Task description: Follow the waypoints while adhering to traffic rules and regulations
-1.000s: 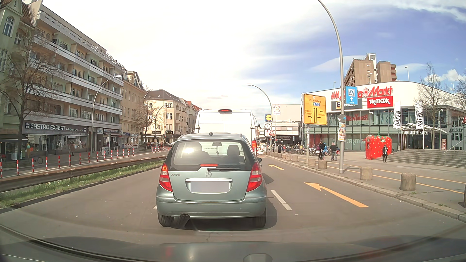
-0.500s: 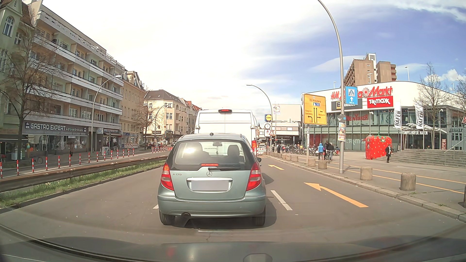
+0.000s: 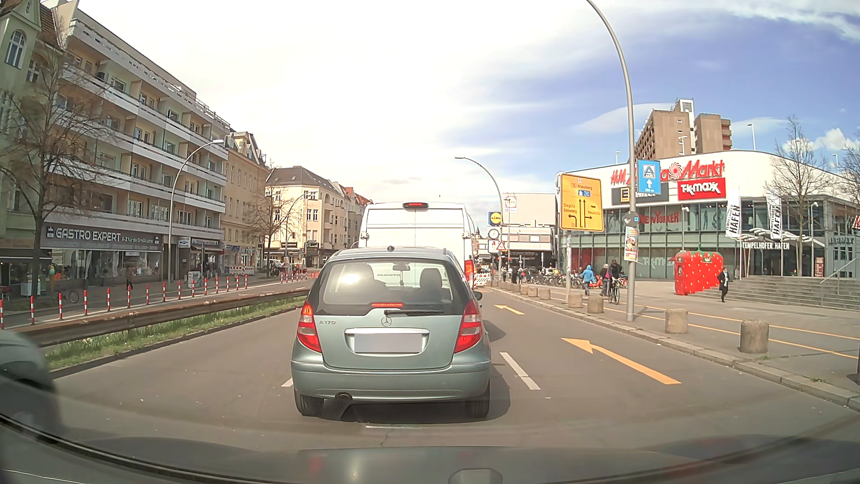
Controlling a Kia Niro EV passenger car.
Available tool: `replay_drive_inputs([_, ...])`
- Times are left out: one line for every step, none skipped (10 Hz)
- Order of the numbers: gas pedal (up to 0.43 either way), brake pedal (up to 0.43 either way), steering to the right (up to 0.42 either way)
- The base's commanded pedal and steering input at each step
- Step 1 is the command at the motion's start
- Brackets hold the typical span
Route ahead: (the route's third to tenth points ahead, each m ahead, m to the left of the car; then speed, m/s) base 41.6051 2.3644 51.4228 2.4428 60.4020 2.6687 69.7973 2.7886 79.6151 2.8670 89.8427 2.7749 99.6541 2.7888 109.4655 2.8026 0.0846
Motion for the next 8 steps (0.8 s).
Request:
replay_drive_inputs([0.0,0.091,-0.009])
replay_drive_inputs([0.0,0.098,-0.01])
replay_drive_inputs([0.0,0.098,-0.01])
replay_drive_inputs([0.0,0.104,-0.01])
replay_drive_inputs([0.0,0.11,-0.01])
replay_drive_inputs([0.0,0.122,-0.011])
replay_drive_inputs([0.0,0.128,-0.011])
replay_drive_inputs([0.0,0.14,-0.011])
